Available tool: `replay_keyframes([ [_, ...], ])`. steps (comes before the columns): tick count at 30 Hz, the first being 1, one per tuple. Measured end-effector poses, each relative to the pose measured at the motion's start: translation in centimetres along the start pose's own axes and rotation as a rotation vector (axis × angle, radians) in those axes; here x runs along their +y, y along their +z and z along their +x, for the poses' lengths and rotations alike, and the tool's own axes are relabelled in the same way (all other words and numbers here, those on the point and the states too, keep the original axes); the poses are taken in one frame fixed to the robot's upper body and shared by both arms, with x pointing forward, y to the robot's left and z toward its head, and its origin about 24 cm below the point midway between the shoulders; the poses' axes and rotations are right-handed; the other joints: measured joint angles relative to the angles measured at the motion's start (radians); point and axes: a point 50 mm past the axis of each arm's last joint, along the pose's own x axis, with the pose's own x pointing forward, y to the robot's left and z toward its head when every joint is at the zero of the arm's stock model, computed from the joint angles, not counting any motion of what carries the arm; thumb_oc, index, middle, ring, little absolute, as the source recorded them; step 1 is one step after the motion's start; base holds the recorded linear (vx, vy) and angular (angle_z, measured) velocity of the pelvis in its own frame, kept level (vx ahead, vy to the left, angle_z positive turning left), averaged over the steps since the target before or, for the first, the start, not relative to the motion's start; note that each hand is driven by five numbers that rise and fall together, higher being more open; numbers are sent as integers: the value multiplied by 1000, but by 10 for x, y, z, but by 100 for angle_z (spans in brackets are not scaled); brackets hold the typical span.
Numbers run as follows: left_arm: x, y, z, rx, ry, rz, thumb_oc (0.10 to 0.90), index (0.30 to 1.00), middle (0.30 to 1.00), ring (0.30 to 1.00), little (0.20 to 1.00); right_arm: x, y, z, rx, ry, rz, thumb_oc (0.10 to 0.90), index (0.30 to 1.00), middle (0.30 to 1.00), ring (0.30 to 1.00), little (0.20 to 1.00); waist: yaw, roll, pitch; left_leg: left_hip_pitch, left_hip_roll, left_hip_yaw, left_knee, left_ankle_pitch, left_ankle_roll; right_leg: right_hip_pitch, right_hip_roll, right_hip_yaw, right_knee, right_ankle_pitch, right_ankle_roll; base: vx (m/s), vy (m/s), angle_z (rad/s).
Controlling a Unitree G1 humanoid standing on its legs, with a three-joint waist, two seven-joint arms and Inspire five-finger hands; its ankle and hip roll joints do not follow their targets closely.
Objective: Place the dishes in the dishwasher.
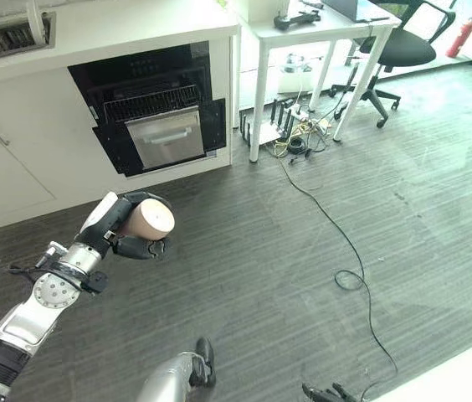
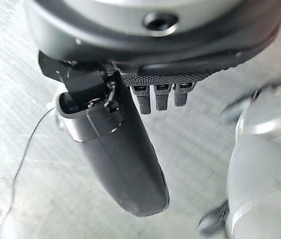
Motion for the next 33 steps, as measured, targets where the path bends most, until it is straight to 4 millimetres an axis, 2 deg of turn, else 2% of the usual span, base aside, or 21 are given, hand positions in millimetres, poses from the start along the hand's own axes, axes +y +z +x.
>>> replay_keyframes([
  [1,1,1,1,-3,3,3,400,300,300,300,300,6,-3,1,2,15,8,800,900,900,900,900,-3,-1,0,19,-8,-2,-11,-3,-1,-41,4,12,94,18,29,324,263,39],
  [3,10,10,10,-36,29,49,400,300,300,300,300,34,4,3,-57,100,33,800,900,900,900,900,-15,37,11,102,-41,-22,-12,-74,39,-308,35,-5,677,177,44,299,74,35],
  [6,10,13,13,-50,48,42,400,300,300,300,300,35,31,8,-128,118,-5,800,900,900,900,900,-34,129,29,284,-47,-69,-165,-87,4,-488,77,-135,550,54,-114,361,-157,-5],
  [7,9,18,17,-70,58,28,400,300,300,300,300,33,39,8,-146,111,-23,800,900,900,900,900,-45,129,47,322,-47,-81,-168,-116,-141,-511,120,-149,360,38,-159,403,-290,51],
  [8,13,26,23,-105,67,34,400,300,300,300,300,37,41,10,-151,119,-22,800,900,900,900,900,-45,39,82,297,-92,-99,-49,-98,-325,-508,88,-139,155,35,-188,375,-313,87],
  [9,20,36,25,-150,74,56,400,300,300,300,300,36,34,10,-132,107,-8,800,900,900,900,900,-58,-18,77,232,-99,-99,83,-153,-144,-509,33,-157,-32,60,-158,344,-320,109],
  [11,23,41,26,-170,97,58,400,300,300,300,300,16,24,6,-95,43,-9,800,900,900,900,900,-40,-40,66,255,-69,-86,74,-268,-27,-555,20,-157,-239,113,-155,428,-438,53],
  [15,22,3,22,15,81,81,400,300,300,300,300,0,22,4,-83,-12,25,800,900,900,900,900,-113,-21,69,463,-111,-165,-101,-282,-56,-688,73,-18,-147,206,-225,495,-586,30],
  [17,6,-11,10,63,36,62,400,300,300,300,300,-12,0,-3,-11,-43,22,800,900,900,900,900,-118,-8,57,576,-90,-170,-89,-284,-151,-590,100,-26,-156,312,-238,373,-624,36],
  [19,-2,-13,-1,70,23,39,400,300,300,300,300,-5,-1,-1,12,-23,-12,800,900,900,900,900,-96,30,40,587,-30,-164,-46,-193,-238,-567,127,-76,-77,208,-277,311,-529,22],
  [20,-7,-8,-6,49,24,17,400,300,300,300,300,-1,1,1,13,-7,-31,800,900,900,900,900,-77,26,40,565,-14,-152,33,-78,-239,-509,136,-83,-108,181,-308,247,-468,39],
  [23,3,25,-6,-91,39,40,400,300,300,300,300,14,26,8,-77,39,-32,800,900,900,900,900,-16,-19,42,482,61,-116,54,-55,-204,-313,137,-79,-254,147,-321,165,-508,56],
  [25,19,32,-3,-121,105,29,400,300,300,300,300,8,61,8,-217,45,16,800,900,900,900,900,4,-35,48,383,81,3,237,290,-244,-379,93,-160,-7,92,-405,103,-225,45],
  [26,26,31,-4,-117,116,51,400,300,300,300,300,4,64,7,-242,36,31,800,900,900,900,900,-13,-57,15,321,93,9,330,291,-238,-307,113,-182,-208,145,-355,130,-139,30],
  [27,35,30,-6,-129,158,53,400,300,300,300,300,-2,72,6,-250,18,28,800,900,900,900,900,-2,-53,-12,290,46,10,259,51,-230,-261,124,-146,-294,119,-342,76,-124,-18],
  [28,49,34,-4,-139,181,77,400,300,300,300,300,0,96,8,-291,12,24,800,900,900,900,900,18,1,-16,193,6,44,52,-72,-209,-211,163,-113,-383,134,-317,24,-58,-40],
  [29,51,34,-2,-142,183,81,400,300,300,300,300,5,96,10,-291,23,36,800,900,900,900,900,5,16,-6,163,-3,104,-57,-50,-189,-175,173,-139,-389,129,-307,-10,9,-19],
  [30,47,32,0,-137,173,73,400,300,300,300,300,8,87,10,-264,31,52,800,900,900,900,900,-21,26,12,155,4,132,-160,46,-135,-156,189,-185,-299,89,-219,-3,61,-27],
  [31,39,28,-1,-127,187,24,400,300,300,300,300,5,85,8,-268,44,45,800,900,900,900,900,-17,92,31,142,98,74,-163,206,-67,-375,133,-109,79,-74,-256,-54,107,-32],
  [32,38,30,0,-141,171,35,400,300,300,300,300,3,82,7,-266,44,48,800,900,900,900,900,-27,44,21,153,28,70,-148,157,-122,-408,-48,-80,-67,63,-143,-61,90,-33],
  [33,23,34,1,-157,117,14,400,300,300,300,300,-12,62,5,-190,-32,63,800,900,900,900,900,-42,91,5,148,87,54,-118,67,-176,-369,-13,-136,-120,90,-153,-54,101,29],
])
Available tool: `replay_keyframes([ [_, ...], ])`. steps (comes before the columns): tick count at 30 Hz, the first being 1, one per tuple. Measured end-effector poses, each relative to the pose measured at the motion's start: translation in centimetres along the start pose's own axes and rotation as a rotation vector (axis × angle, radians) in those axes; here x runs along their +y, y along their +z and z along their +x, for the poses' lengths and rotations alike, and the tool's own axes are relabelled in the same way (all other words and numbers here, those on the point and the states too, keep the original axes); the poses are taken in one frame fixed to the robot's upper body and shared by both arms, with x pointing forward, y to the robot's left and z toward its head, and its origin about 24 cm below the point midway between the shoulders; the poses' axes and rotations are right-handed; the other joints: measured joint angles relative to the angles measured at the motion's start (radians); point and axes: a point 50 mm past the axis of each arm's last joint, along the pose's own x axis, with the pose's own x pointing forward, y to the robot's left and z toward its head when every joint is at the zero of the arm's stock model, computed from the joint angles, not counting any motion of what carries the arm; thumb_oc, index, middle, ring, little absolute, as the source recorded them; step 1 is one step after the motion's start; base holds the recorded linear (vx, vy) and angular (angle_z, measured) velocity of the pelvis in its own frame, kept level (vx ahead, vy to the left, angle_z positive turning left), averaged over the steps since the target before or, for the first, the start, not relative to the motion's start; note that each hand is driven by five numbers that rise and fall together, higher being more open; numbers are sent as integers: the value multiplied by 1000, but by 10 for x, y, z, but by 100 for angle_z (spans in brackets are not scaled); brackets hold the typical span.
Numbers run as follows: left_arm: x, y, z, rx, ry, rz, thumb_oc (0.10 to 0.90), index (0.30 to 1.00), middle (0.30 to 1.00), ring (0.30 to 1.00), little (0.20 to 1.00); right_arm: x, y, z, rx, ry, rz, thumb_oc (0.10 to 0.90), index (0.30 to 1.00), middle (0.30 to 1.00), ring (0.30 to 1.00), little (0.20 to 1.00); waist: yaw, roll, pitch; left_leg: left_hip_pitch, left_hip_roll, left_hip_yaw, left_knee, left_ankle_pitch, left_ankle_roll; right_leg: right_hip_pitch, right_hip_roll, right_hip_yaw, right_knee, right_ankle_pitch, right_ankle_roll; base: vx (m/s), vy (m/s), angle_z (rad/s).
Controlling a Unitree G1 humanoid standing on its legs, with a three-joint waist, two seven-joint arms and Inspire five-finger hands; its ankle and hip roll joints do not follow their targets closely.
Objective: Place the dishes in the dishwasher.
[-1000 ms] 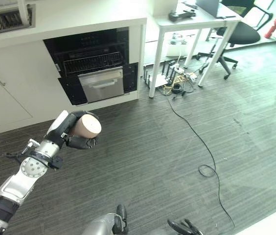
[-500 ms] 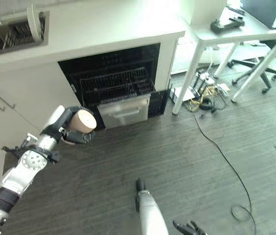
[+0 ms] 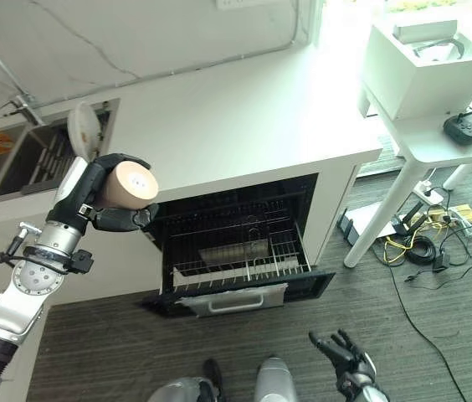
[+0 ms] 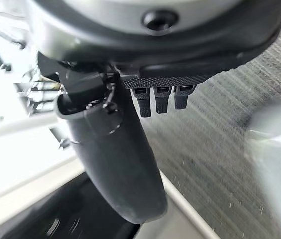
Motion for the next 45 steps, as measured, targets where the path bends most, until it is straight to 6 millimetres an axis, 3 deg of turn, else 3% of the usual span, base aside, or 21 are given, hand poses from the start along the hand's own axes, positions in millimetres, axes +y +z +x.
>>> replay_keyframes([
  [1,-2,9,0,-43,-6,-8,400,300,300,300,300,-15,-17,-8,56,-52,0,800,900,900,900,900,-3,13,-5,30,31,-2,-21,-22,-17,31,24,-28,-17,-15,-5,-9,33,43],
  [2,2,13,3,-63,0,3,400,300,300,300,300,-22,-28,-13,89,-78,-2,800,900,900,900,900,1,14,-7,56,20,-7,-73,-28,-9,33,24,-40,-14,-23,-3,-2,31,34],
  [7,19,1,-2,1,13,69,400,300,300,300,300,-30,-47,-20,154,-117,7,800,900,900,900,900,19,3,-30,80,-4,-29,-116,-26,-4,50,10,-52,-30,-42,25,15,7,16],
  [15,20,-3,-7,21,5,66,400,300,300,300,300,-9,-46,-15,109,-63,31,800,900,900,900,900,31,-51,-84,55,2,-33,-89,-43,6,48,11,-61,-45,-40,28,51,53,2],
  [17,19,-7,-12,39,-13,58,400,300,300,300,300,-3,-46,-15,100,-49,34,800,900,900,900,900,38,-47,-92,54,15,-14,-82,-54,9,53,23,-68,-84,-14,22,50,74,-26],
  [19,15,-10,-16,54,-54,52,400,300,300,300,300,11,-46,-14,73,-10,57,800,900,900,900,900,29,-54,-93,48,44,-12,-34,-100,8,136,73,-72,-219,65,33,-108,-276,-14],
  [21,0,1,10,-10,-58,2,400,300,300,300,300,7,-24,-11,-29,-13,130,800,900,900,900,900,15,-7,-33,-29,76,-87,105,-152,37,-97,42,24,254,133,151,-99,-610,87],
  [22,-12,6,16,-28,-92,-2,400,300,300,300,300,1,-31,-12,2,-44,116,800,900,900,900,900,-15,-24,-36,-40,54,-125,120,-162,16,-146,-14,65,239,67,146,-63,-594,123],
  [23,-17,11,12,-52,-120,1,400,300,300,300,300,0,-43,-13,63,-71,116,800,900,900,900,900,10,-63,-44,-44,31,-100,124,-164,31,-174,-98,81,88,64,145,-109,-898,106],
  [24,-11,3,1,-14,-113,33,400,300,300,300,300,9,-54,-15,114,-42,93,800,900,900,900,900,33,-120,-50,-50,8,-97,156,-176,29,-196,-150,115,69,69,136,-114,-896,21],
  [25,-8,-10,-6,47,-78,30,400,300,300,300,300,16,-60,-15,142,-16,85,800,900,900,900,900,52,-131,-53,-50,17,-87,164,-180,30,-202,-137,87,155,20,135,-71,-766,-3],
  [27,-3,-30,-31,169,-19,14,400,300,300,300,300,26,-70,-17,168,44,53,800,900,900,900,900,64,-127,-68,-55,63,-79,154,-185,11,-116,-59,-4,149,-28,81,33,-311,-13],
  [28,0,-36,-37,209,-9,22,400,300,300,300,300,27,-75,-20,188,66,21,800,900,900,900,900,65,-133,-73,-60,75,-89,134,-152,-15,-33,-4,-21,68,-36,63,3,-288,2],
  [29,-1,-39,-40,236,15,7,400,300,300,300,300,27,-69,-17,177,68,4,800,900,900,900,900,66,-111,-61,-51,100,-97,103,-125,-35,26,37,-45,-27,-14,24,-61,-264,15],
  [30,-1,-40,-40,246,-1,19,400,300,300,300,300,24,-65,-17,161,59,5,800,900,900,900,900,53,-100,-57,-27,108,-75,41,-68,-51,48,56,-59,-68,-4,10,-90,-215,25],
  [33,-3,-27,-22,166,-1,6,400,300,300,300,300,-1,-51,-18,96,-8,27,800,900,900,900,900,24,-86,-47,-13,118,70,-36,61,-41,50,46,-111,-53,-34,-33,-1,-52,48],
  [34,-4,-22,-17,133,16,-16,400,300,300,300,300,-10,-43,-18,57,-40,50,800,900,900,900,900,20,-77,-39,-11,112,65,-43,51,-49,53,54,-106,-55,-41,-24,49,40,-2],
  [36,-5,-17,-17,90,29,-58,400,300,300,300,300,-16,-18,-15,-58,-52,76,800,900,900,900,900,19,-49,-28,22,85,-39,-65,22,-46,51,92,-66,-56,-41,-25,31,41,-63],
  [37,-5,-14,-17,74,29,-70,400,300,300,300,300,-14,-1,-13,-141,-43,100,800,900,900,900,900,15,-41,-26,38,63,-133,-65,-25,-42,36,105,-34,-47,-42,-36,29,37,-84],
  [41,-2,-3,-10,-1,40,-76,400,300,300,300,300,-8,3,-16,-240,-42,252,800,900,900,900,900,-35,-44,-28,41,98,-49,-15,-78,-56,27,97,-71,-39,-38,-53,40,27,-13],
  [45,-6,-3,-10,-1,48,-100,400,300,300,300,300,6,4,-20,-309,-17,278,800,900,900,900,900,-28,-59,-24,47,71,-26,-23,-82,-57,15,78,-44,-45,-25,-32,40,2,-8],
])
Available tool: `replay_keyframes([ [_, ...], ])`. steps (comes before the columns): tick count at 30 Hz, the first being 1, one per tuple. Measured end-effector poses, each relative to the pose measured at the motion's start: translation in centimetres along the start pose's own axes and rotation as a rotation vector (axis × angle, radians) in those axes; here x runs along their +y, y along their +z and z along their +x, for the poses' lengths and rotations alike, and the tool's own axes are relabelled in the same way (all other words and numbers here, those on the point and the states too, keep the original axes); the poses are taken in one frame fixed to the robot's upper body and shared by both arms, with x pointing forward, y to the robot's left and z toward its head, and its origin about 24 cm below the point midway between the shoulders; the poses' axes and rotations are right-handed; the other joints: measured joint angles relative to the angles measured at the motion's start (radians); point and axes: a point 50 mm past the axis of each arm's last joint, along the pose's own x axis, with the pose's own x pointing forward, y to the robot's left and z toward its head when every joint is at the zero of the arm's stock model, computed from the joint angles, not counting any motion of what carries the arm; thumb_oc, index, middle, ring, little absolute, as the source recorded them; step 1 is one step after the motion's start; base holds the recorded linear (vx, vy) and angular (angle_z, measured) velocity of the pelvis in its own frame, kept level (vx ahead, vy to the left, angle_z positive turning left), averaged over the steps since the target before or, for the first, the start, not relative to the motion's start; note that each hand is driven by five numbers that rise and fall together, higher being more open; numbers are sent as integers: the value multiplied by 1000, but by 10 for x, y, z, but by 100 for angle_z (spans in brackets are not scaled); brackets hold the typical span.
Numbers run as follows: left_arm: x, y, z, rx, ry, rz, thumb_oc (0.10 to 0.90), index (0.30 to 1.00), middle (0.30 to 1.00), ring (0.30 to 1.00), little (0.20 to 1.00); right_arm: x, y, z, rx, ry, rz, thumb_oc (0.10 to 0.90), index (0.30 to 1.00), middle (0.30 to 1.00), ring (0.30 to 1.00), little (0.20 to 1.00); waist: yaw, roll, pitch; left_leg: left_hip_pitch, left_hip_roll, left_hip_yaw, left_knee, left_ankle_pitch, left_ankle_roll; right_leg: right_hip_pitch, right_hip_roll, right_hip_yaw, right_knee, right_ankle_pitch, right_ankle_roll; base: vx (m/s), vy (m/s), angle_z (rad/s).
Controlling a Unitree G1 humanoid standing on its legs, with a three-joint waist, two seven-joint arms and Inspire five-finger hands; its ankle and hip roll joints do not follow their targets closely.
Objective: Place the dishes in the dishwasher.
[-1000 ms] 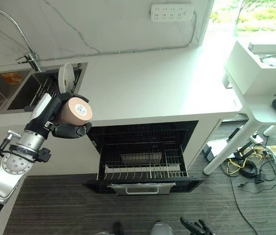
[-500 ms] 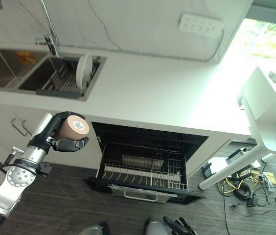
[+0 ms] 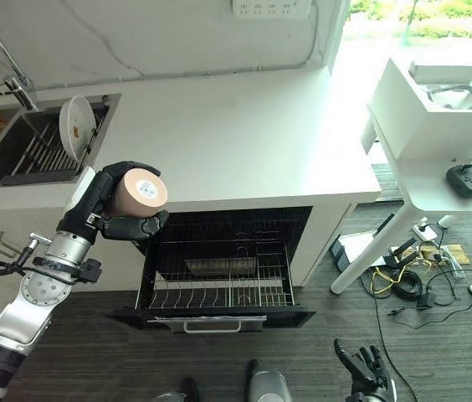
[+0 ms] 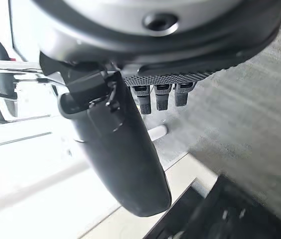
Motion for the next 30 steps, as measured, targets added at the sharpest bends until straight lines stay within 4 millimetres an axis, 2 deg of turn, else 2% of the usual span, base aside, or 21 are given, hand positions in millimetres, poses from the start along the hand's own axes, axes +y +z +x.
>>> replay_keyframes([
  [2,-5,1,0,-2,6,-32,400,300,300,300,300,15,5,3,-40,26,22,800,900,900,900,900,-3,-2,-1,8,-10,14,-6,-8,13,11,-14,2,-20,14,10,28,-25,-6],
  [4,-10,0,-2,7,71,-187,400,300,300,300,300,32,17,-1,-140,62,74,800,900,900,900,900,-1,-4,-3,16,-17,21,-7,-16,26,20,-18,4,-33,20,19,35,6,-7],
  [5,-16,0,-2,16,88,-314,400,300,300,300,300,46,34,-4,-240,100,109,800,900,900,900,900,-5,-5,-3,19,-20,25,-9,-18,30,23,-18,8,-43,26,25,33,8,-9],
  [8,-34,-2,-5,39,120,-610,400,300,300,300,300,70,67,-9,-403,176,133,800,900,900,900,900,-20,-12,-5,45,-24,31,-16,-23,37,47,-17,11,-62,30,30,9,1,-6],
  [10,-47,-4,-9,63,126,-758,400,300,300,300,300,90,86,-12,-509,243,119,800,900,900,900,900,-36,-31,-16,48,-24,52,-19,-24,38,33,-14,30,-62,32,32,5,13,-24],
  [13,-70,-5,-12,105,200,-1069,400,300,300,300,300,110,109,-32,-629,358,110,800,900,900,900,900,-60,-37,-18,59,-27,71,-19,-30,43,33,-9,55,-69,38,40,6,24,-29],
  [14,-75,-7,-13,126,211,-1126,400,300,300,300,300,117,113,-36,-654,401,96,800,900,900,900,900,-63,-41,-20,66,-25,82,-19,-33,46,34,-5,69,-73,40,44,2,24,-42],
  [15,-77,-10,-13,147,216,-1184,400,300,300,300,300,124,115,-38,-676,446,76,800,900,900,900,900,-83,-49,-26,69,-23,89,-19,-35,46,34,0,80,-81,42,48,-5,39,-42],
  [17,-78,-11,-14,161,232,-1251,400,300,300,300,300,126,120,-42,-696,482,59,800,900,900,900,900,-91,-53,-30,82,-20,120,-23,-38,46,29,0,91,-85,50,51,-8,38,-37],
  [21,-78,-15,-17,188,287,-1353,400,300,300,300,300,139,127,-59,-730,635,30,800,900,900,900,900,-109,-44,-35,87,-18,138,-25,-39,47,26,2,105,-86,58,50,-8,25,-17],
  [24,-85,-15,-17,212,316,-1417,400,300,300,300,300,164,133,-74,-705,891,-89,800,900,900,900,900,-108,-34,-40,96,-16,148,-26,-39,47,33,5,113,-92,64,49,-7,6,-8],
  [26,-87,-16,-19,226,322,-1437,400,300,300,300,300,185,129,-85,-684,1071,-217,800,900,900,900,900,-105,-27,-45,97,-14,149,-25,-39,47,35,4,110,-93,66,49,0,0,0],
  [30,-95,-13,-19,244,295,-1458,400,300,300,300,300,216,120,-96,-625,1269,-335,800,900,900,900,900,-53,-23,-48,94,-11,142,-23,-37,44,37,4,102,-93,68,45,0,-22,7],
])
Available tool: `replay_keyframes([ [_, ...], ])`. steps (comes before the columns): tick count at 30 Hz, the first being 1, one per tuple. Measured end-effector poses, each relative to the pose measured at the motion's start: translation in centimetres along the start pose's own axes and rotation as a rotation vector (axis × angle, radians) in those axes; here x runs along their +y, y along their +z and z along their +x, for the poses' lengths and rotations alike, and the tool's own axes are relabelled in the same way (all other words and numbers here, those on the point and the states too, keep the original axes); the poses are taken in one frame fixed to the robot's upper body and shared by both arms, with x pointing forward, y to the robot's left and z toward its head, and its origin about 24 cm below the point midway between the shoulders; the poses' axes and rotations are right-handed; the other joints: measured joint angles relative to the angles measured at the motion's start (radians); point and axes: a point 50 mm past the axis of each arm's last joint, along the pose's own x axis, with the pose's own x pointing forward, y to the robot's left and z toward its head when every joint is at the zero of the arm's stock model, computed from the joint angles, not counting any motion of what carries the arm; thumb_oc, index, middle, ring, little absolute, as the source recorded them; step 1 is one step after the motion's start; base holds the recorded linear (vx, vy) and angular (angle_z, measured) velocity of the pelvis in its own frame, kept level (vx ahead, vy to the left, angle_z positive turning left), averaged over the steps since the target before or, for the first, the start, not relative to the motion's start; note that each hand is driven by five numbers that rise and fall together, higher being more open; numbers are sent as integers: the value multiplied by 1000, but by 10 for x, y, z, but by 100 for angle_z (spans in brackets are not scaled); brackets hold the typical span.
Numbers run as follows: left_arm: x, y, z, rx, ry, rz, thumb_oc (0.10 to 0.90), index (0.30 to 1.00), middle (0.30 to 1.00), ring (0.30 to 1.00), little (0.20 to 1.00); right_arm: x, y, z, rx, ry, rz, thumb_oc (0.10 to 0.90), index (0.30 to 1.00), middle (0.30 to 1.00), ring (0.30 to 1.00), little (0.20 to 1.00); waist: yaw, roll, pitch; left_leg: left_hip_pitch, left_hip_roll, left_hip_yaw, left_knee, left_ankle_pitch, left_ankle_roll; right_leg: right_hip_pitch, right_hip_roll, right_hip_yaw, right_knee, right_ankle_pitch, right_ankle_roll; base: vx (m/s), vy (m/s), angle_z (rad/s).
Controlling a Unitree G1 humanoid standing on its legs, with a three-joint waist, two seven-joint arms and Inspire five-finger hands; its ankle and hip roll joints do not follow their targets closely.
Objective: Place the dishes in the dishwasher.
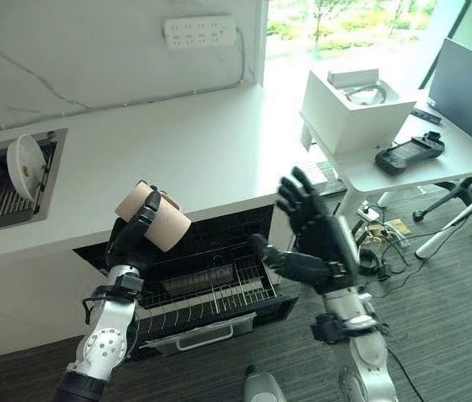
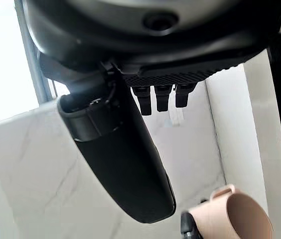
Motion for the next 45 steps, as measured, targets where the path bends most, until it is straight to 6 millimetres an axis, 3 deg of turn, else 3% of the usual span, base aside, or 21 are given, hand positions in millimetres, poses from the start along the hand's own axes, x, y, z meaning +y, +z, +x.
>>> replay_keyframes([
  [5,-2,-7,-2,27,-11,11,400,300,300,300,300,15,-8,13,52,86,27,800,900,900,900,900,53,2,-3,-15,-1,-27,6,2,1,4,-6,-22,1,4,-8,4,-32,16],
  [15,-8,-22,-5,64,-61,219,400,300,300,300,300,32,-19,32,142,114,42,800,900,900,900,900,86,-3,-6,-34,-6,-75,19,5,2,20,-21,-67,9,-4,-10,11,-26,13],
  [20,-6,-20,-5,30,-70,351,400,300,300,300,300,38,-30,39,222,98,54,800,900,900,900,900,111,-12,-11,-51,-9,-103,36,5,1,18,-29,-89,29,-16,-13,27,-10,17],
  [30,1,-22,-4,29,-52,423,400,300,300,300,300,41,-64,33,450,63,65,800,900,900,900,900,139,-15,-11,-65,-20,-124,51,3,7,19,-41,-104,34,-16,-11,15,8,6],
  [45,-4,-24,1,22,-60,425,400,300,300,300,300,55,-65,48,449,99,70,800,900,900,900,900,138,-31,-12,-67,-20,-144,64,3,7,33,-44,-123,33,-18,-9,8,-3,4],
])
